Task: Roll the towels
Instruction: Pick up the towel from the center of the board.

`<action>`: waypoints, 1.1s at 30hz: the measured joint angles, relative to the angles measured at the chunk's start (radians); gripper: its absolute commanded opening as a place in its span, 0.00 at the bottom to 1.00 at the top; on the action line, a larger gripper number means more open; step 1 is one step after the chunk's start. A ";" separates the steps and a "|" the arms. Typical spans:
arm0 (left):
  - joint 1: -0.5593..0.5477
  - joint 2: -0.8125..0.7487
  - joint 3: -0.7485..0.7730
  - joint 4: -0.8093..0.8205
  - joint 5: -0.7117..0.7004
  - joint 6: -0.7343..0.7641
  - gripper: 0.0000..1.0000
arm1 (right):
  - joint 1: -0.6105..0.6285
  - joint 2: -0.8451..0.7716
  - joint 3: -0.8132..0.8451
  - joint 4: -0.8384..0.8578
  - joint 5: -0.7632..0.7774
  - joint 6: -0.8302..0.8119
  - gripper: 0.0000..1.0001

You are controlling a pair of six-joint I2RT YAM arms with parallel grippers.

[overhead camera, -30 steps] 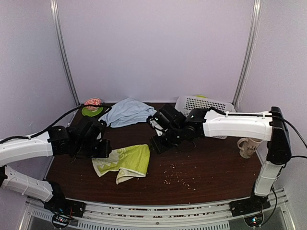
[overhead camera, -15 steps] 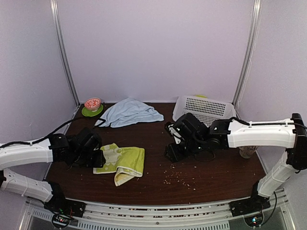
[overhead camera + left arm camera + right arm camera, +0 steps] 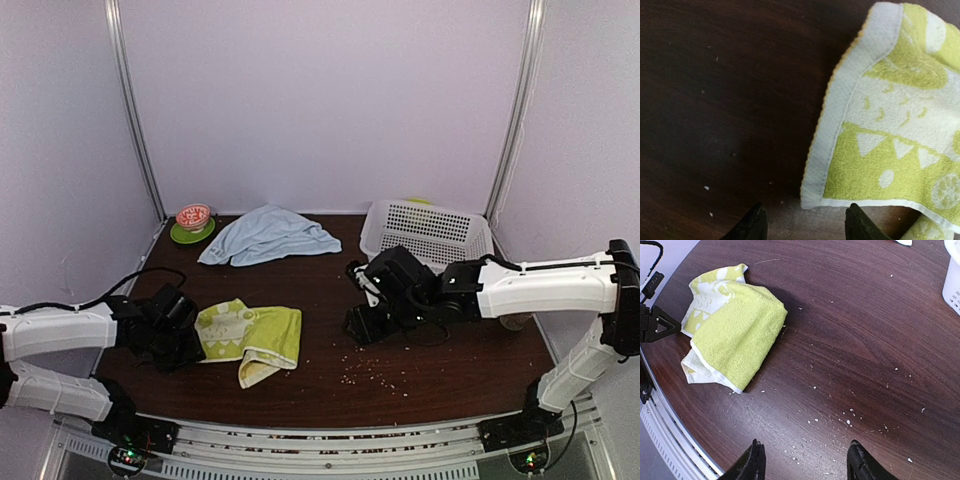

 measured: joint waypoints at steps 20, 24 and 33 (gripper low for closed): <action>0.008 0.222 0.095 0.018 -0.011 -0.012 0.00 | 0.000 -0.086 -0.051 -0.005 0.069 -0.004 0.56; 0.009 0.185 0.080 0.020 0.007 -0.005 0.00 | 0.000 -0.100 -0.051 -0.010 0.084 -0.005 0.55; -0.042 -0.047 0.303 -0.085 0.017 0.083 0.00 | 0.000 -0.212 -0.098 0.006 0.167 -0.004 0.55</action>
